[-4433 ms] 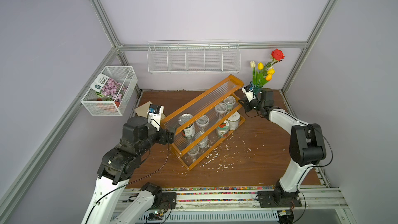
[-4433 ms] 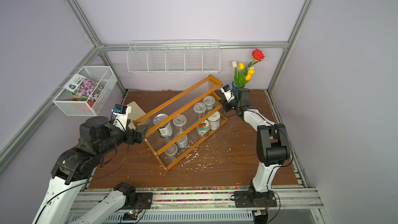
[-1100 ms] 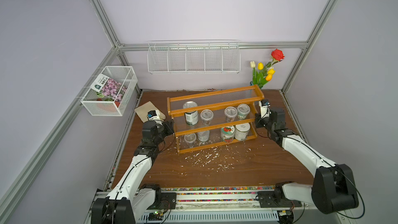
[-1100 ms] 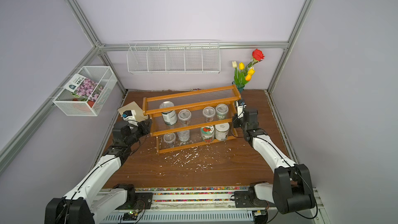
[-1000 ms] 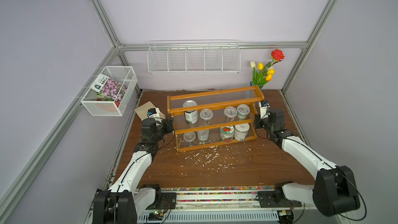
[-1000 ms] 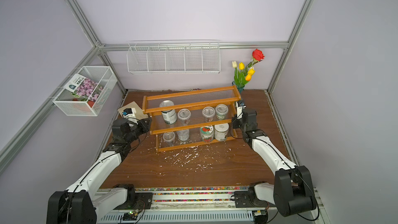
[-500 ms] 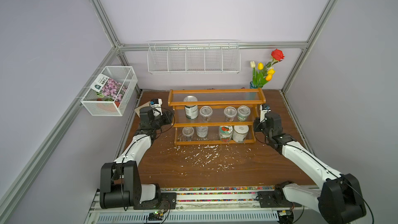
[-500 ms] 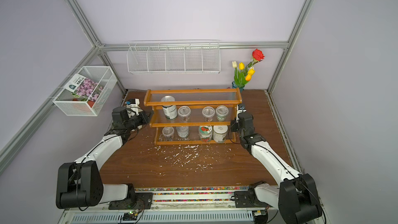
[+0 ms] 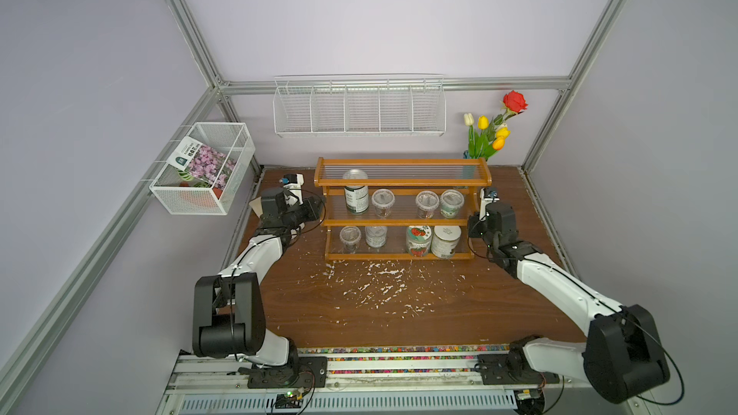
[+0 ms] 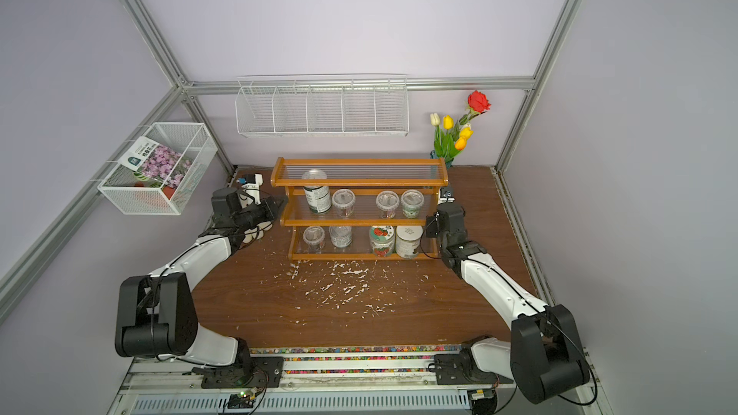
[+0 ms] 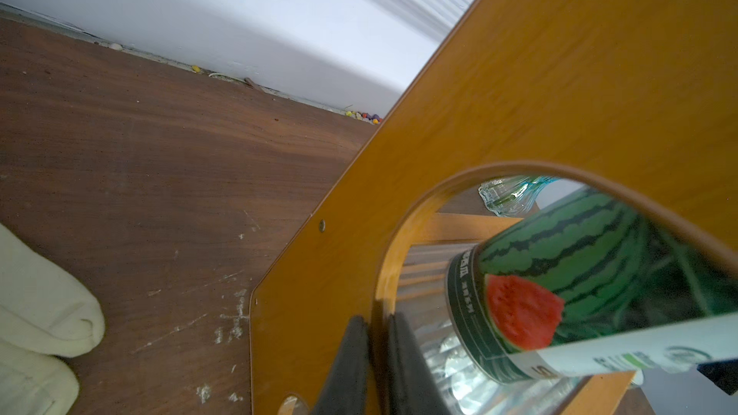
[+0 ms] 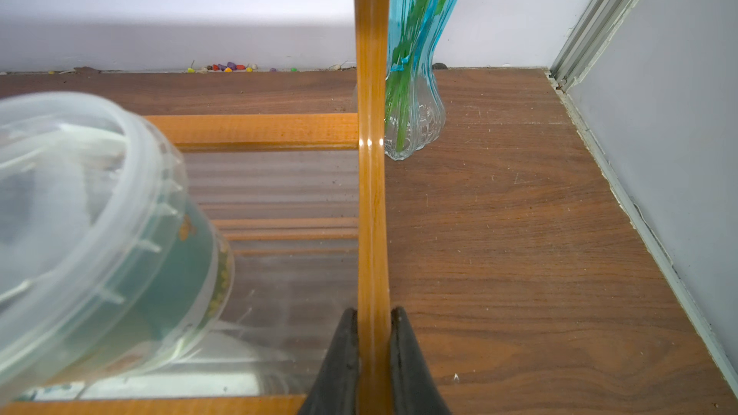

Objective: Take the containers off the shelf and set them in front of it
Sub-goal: Adjust the shelf at the center of the board.

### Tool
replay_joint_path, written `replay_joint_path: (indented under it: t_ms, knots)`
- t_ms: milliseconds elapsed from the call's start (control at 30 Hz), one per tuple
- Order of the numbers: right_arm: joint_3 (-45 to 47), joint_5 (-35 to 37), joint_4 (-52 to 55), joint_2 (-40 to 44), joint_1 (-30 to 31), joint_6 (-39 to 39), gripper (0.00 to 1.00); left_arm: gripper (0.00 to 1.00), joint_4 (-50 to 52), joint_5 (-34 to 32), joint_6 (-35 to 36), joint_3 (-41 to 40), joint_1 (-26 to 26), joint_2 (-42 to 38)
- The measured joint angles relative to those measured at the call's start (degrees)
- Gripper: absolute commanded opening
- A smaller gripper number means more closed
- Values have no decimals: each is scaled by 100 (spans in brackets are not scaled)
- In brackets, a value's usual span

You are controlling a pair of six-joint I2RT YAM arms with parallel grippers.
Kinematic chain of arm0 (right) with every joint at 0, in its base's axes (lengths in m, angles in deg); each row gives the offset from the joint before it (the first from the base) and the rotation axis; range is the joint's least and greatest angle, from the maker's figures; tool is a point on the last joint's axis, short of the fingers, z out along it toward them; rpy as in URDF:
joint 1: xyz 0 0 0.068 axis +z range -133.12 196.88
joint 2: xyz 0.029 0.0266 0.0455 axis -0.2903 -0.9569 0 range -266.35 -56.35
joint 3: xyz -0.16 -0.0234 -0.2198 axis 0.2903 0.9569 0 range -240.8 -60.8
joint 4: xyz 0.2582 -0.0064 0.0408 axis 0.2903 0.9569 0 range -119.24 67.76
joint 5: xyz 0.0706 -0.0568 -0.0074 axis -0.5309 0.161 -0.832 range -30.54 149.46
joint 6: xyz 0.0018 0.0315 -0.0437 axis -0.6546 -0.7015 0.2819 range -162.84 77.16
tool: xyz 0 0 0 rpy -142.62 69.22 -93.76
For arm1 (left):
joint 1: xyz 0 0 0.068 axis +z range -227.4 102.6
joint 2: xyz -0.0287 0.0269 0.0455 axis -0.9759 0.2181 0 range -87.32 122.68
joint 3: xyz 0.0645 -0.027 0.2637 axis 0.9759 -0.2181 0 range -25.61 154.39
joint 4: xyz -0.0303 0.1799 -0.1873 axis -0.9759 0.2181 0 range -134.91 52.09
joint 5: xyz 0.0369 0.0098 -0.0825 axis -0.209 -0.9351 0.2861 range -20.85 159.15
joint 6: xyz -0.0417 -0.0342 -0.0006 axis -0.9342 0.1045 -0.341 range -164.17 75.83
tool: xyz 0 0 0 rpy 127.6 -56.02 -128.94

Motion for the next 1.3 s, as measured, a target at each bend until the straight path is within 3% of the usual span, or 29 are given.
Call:
replay_joint_path:
  t_ms: [533,800,933,1300]
  knots:
    - [-7,-31,-323,-203,-74,76,2,20,157,74,146,299,-2,232]
    - [2,-157,-293,-175,-142,90,15,33,404,46,142,286,-42,208]
    - [7,-140,-229,-81,-173,50,28,42,599,-7,116,273,-39,136]
    - [7,-181,107,1034,-452,7,47,57,1753,-411,201,-177,-22,-804]
